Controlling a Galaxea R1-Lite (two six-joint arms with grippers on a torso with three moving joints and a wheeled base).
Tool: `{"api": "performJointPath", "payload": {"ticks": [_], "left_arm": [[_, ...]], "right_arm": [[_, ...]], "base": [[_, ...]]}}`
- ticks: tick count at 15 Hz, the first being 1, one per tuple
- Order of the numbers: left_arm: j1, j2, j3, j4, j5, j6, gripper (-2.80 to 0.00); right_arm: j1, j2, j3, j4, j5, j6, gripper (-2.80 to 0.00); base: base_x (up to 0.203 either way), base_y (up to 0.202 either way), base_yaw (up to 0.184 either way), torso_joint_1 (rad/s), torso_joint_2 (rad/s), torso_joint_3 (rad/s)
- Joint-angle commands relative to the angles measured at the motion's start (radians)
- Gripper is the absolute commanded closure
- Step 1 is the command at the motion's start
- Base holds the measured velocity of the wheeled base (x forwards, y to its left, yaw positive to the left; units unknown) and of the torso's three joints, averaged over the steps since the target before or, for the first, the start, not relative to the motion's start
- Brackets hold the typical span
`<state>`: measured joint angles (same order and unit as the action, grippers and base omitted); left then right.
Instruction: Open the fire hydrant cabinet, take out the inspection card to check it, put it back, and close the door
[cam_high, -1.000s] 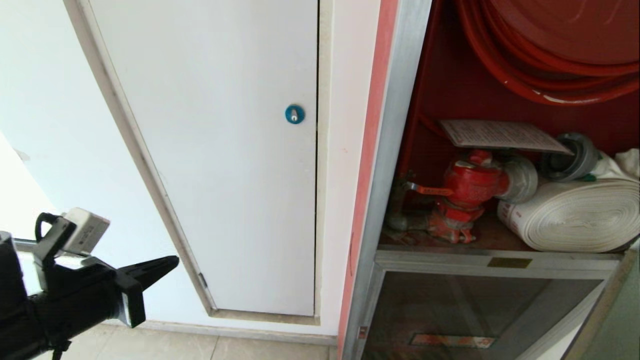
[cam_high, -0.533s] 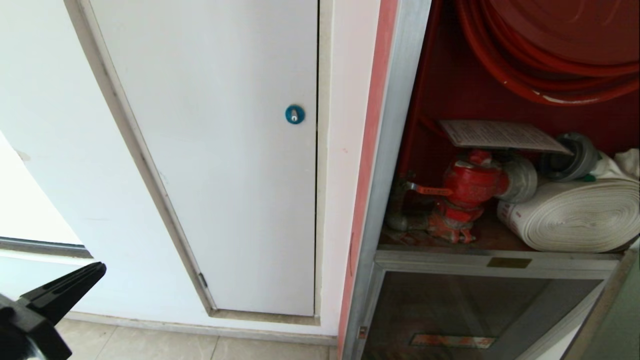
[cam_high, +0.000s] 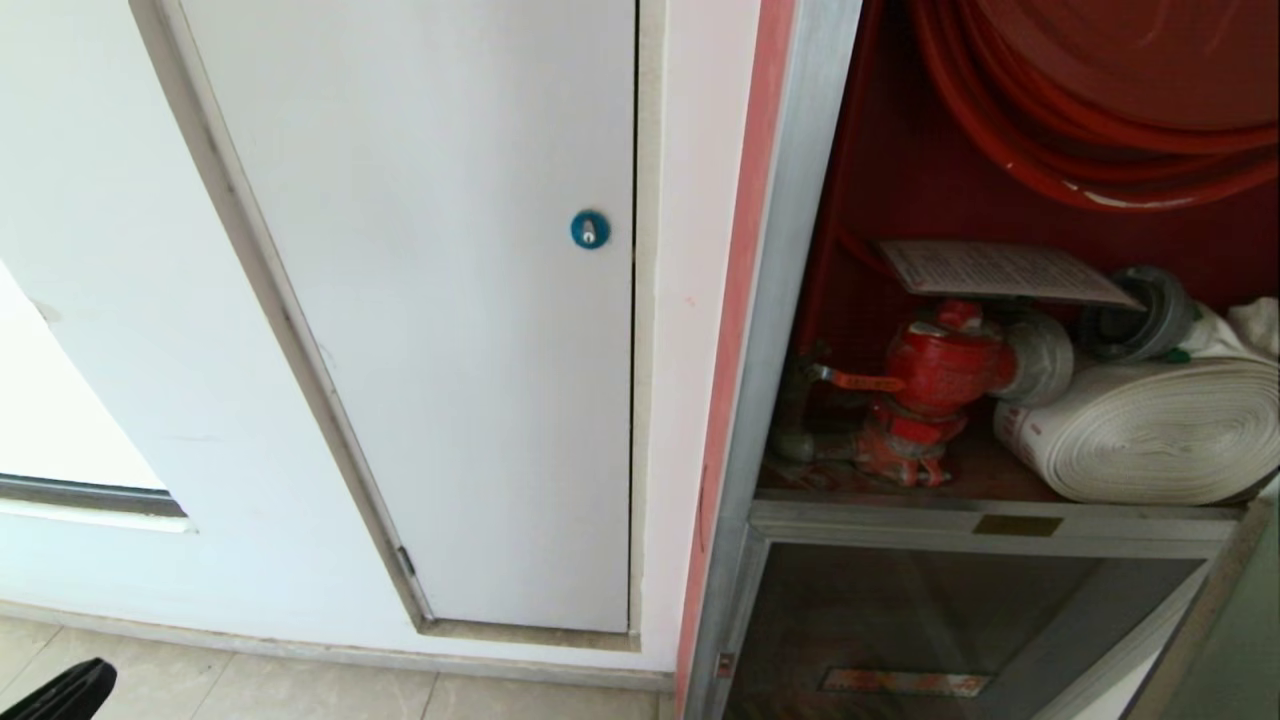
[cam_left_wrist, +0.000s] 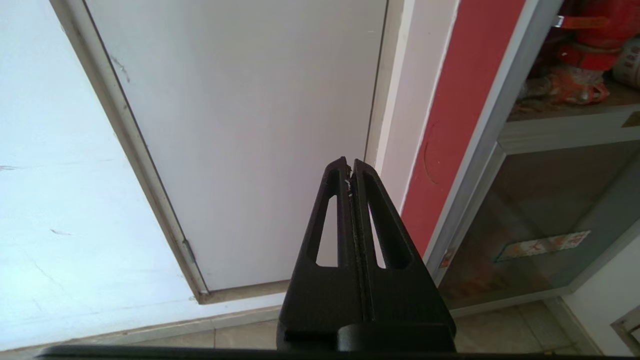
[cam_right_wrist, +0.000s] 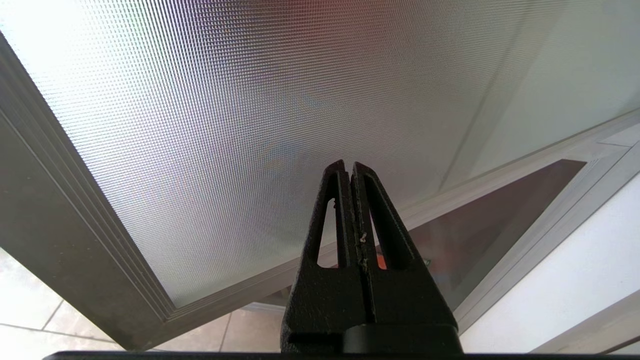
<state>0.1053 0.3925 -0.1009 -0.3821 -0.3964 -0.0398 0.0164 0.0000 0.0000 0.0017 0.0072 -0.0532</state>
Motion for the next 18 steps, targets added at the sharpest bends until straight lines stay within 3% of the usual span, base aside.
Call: {"api": "performJointPath", "payload": {"ticks": [1,4,7,11,12,15,18], "left_arm": [[-0.001,-0.124,0.001,0.068,0.001,-0.011,0.0],[-0.008,-0.123,0.007,0.08,0.002,-0.02,0.0],[-0.075,-0.13,0.006,0.084,0.009,-0.022,0.0],[-0.081,-0.259,0.01,0.209,0.042,-0.023,0.0],[-0.086,-0.295,0.011,0.248,0.069,-0.02,0.0],[-0.093,-0.354,0.015,0.282,0.249,0.007,0.0],[-0.093,-0.388,0.081,0.287,0.277,0.082,0.0]], "right_arm": [[0.0,0.002,0.0,0.0,0.0,0.0,0.0],[0.0,0.002,0.0,0.0,0.0,0.0,0.0],[0.0,0.002,0.0,0.0,0.0,0.0,0.0],[0.0,0.002,0.0,0.0,0.0,0.0,0.0],[0.0,0.002,0.0,0.0,0.0,0.0,0.0],[0.0,0.002,0.0,0.0,0.0,0.0,0.0],[0.0,0.002,0.0,0.0,0.0,0.0,0.0]], "base": [[0.0,0.0,0.0,0.0,0.0,0.0],[0.0,0.0,0.0,0.0,0.0,0.0],[0.0,0.0,0.0,0.0,0.0,0.0],[0.0,0.0,0.0,0.0,0.0,0.0],[0.0,0.0,0.0,0.0,0.0,0.0],[0.0,0.0,0.0,0.0,0.0,0.0],[0.0,0.0,0.0,0.0,0.0,0.0]]}}
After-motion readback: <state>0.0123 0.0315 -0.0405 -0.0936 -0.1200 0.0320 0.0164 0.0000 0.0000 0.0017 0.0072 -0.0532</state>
